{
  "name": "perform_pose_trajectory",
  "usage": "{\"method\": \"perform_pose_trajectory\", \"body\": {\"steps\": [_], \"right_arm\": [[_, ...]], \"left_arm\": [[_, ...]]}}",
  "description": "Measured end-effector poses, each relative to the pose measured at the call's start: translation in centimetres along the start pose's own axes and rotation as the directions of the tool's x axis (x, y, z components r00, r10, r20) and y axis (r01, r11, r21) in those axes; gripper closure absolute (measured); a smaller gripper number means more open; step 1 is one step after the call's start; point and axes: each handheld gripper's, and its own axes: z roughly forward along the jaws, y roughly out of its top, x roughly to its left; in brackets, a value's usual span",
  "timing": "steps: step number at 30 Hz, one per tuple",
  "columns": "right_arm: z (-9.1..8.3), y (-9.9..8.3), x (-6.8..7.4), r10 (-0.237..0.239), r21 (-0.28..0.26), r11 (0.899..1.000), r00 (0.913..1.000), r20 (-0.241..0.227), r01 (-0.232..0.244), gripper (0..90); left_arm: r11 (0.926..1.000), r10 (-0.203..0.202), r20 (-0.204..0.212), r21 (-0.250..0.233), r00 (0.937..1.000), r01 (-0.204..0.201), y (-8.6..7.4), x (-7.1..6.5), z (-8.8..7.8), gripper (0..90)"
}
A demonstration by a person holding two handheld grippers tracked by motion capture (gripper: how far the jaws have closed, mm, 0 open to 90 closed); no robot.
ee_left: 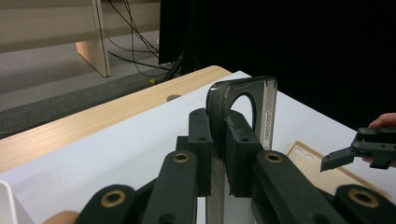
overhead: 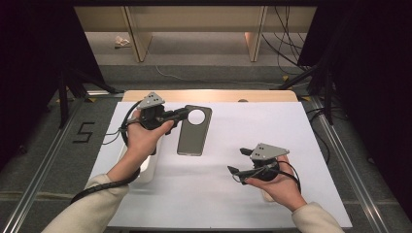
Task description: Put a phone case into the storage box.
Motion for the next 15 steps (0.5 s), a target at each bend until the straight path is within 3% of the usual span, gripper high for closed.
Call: {"method": "perform_pose_trajectory", "body": {"steps": [15], "right_arm": [[-0.09,0.06,-0.22,0.01,-0.012,1.0,0.9999,0.013,-0.009,25.8]], "left_arm": [[0.9991,-0.013,-0.011,-0.041,0.9999,0.012,1.04,0.97,-1.0,82.3]]}}
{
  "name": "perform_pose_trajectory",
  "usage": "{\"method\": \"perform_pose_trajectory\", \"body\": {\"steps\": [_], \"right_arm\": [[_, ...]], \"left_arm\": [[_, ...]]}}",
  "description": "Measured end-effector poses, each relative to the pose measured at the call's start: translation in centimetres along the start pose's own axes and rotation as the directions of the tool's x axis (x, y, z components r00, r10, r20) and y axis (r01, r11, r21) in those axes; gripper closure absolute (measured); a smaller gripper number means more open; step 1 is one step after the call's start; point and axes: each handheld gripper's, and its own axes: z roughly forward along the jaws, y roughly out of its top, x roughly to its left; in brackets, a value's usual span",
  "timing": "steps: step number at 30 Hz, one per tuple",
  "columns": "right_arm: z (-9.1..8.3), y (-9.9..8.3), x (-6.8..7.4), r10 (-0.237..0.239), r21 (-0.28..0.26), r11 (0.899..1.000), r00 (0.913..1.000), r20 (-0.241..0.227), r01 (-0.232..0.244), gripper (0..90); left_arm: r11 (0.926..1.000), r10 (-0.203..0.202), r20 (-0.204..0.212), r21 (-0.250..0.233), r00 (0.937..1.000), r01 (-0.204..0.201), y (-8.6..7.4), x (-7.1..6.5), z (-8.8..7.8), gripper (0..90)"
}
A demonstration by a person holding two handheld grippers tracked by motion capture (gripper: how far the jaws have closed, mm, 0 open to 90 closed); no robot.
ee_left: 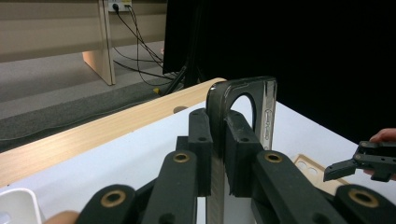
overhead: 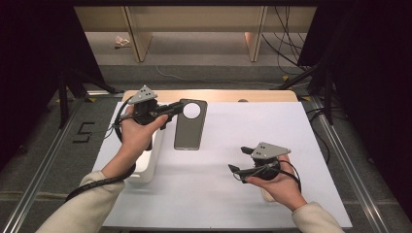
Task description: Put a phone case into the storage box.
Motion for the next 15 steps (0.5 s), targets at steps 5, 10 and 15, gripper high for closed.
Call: {"method": "perform_pose_trajectory", "body": {"steps": [5,10,15], "right_arm": [[0.0,0.0,0.0,0.002,-0.001,1.0,1.0,0.002,-0.002,25.7],[0.0,0.0,0.0,0.003,-0.001,1.0,1.0,0.003,-0.003,25.8],[0.0,0.0,0.0,0.002,-0.002,1.0,1.0,0.004,-0.002,25.8]], "left_arm": [[1.0,0.006,-0.006,-0.001,1.0,-0.006,0.1,0.3,-0.1,82.3],[0.9998,0.014,-0.019,-0.011,0.9997,-0.014,0.2,0.7,-0.2,82.3],[0.9995,0.023,-0.027,-0.019,0.9994,-0.024,0.5,1.1,-0.5,82.3]]}}
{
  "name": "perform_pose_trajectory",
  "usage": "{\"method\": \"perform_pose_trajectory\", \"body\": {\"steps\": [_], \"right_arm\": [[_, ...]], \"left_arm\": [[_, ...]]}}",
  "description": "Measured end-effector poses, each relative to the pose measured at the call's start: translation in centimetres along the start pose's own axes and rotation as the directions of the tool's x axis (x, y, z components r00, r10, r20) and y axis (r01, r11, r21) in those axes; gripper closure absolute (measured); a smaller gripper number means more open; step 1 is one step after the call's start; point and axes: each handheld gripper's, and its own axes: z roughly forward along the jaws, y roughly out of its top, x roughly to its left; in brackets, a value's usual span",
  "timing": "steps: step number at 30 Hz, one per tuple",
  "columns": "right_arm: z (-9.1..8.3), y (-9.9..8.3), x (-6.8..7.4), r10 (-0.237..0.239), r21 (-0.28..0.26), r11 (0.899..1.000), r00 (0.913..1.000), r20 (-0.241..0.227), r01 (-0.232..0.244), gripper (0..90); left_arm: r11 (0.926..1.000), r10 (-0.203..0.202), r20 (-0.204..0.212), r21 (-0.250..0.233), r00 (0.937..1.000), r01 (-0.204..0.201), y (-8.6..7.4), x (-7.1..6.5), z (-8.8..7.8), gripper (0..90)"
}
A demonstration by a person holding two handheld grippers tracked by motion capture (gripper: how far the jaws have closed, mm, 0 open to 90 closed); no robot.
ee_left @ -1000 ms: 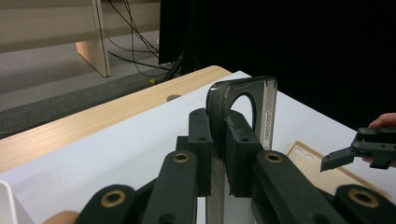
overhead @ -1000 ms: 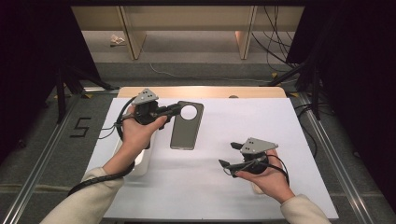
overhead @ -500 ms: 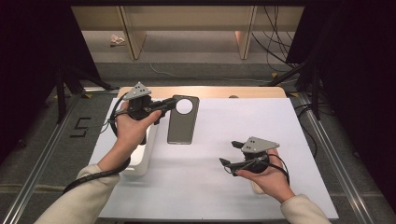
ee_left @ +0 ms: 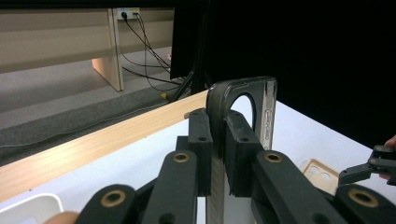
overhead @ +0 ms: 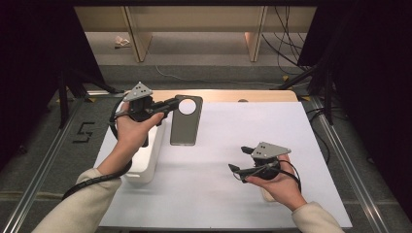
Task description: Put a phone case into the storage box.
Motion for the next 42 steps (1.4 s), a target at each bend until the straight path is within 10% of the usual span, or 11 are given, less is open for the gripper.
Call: {"method": "perform_pose_trajectory", "body": {"steps": [42], "right_arm": [[0.0,-0.1,-0.1,0.018,-0.009,1.0,0.9998,0.007,-0.018,24.5]], "left_arm": [[0.9986,0.0,-0.085,-0.053,0.9964,-0.004,0.9,4.1,-3.0,82.2]]}}
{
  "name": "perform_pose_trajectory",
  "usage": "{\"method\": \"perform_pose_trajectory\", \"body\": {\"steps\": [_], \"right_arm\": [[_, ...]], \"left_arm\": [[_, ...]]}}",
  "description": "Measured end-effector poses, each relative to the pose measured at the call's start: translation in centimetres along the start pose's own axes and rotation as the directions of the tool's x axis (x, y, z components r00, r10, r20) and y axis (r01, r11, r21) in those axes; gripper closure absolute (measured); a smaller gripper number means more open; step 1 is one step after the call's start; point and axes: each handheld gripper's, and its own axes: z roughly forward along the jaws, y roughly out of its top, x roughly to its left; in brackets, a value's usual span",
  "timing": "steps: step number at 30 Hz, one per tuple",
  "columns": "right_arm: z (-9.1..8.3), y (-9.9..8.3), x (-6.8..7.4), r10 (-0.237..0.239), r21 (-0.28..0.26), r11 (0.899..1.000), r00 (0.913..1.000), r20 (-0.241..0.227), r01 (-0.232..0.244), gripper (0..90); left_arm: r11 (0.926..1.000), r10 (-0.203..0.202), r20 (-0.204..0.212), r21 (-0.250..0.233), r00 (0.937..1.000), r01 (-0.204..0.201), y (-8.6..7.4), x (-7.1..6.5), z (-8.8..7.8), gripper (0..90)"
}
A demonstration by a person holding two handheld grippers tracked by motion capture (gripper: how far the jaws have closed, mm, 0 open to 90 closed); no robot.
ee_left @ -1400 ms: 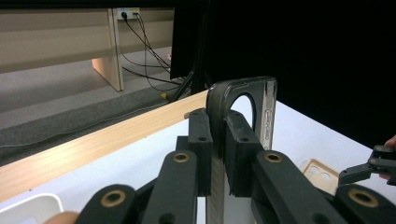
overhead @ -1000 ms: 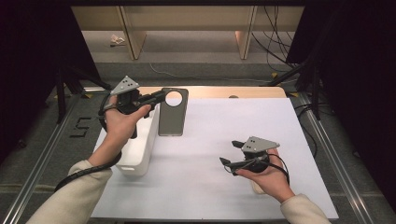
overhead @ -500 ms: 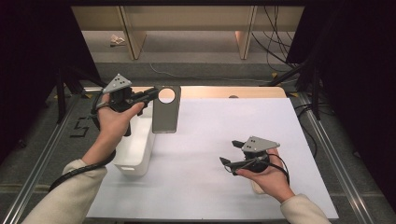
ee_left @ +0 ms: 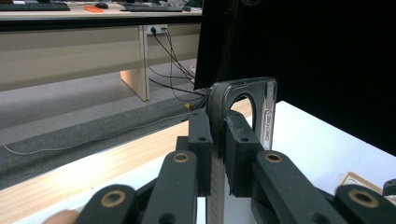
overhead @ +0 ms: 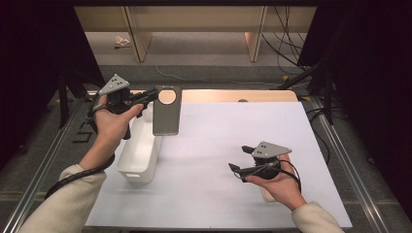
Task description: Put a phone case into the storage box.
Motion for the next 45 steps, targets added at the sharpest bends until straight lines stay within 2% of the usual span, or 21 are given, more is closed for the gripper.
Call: {"method": "perform_pose_trajectory", "body": {"steps": [19,34,45], "right_arm": [[0.1,0.0,0.0,-0.002,0.004,1.0,1.0,0.001,0.002,24.3],[0.1,0.0,0.0,0.0,0.005,1.0,1.0,0.002,0.0,24.3],[0.1,0.0,-0.1,0.001,0.002,1.0,1.0,0.002,-0.001,24.4]], "left_arm": [[0.9999,-0.009,-0.031,-0.011,0.9995,0.009,0.0,2.0,-0.7,82.2],[0.9999,-0.001,-0.049,-0.014,0.9988,0.0,0.0,3.4,-1.1,82.2],[0.9996,0.013,-0.044,-0.023,0.9989,-0.014,0.2,4.5,-1.3,82.2]]}}
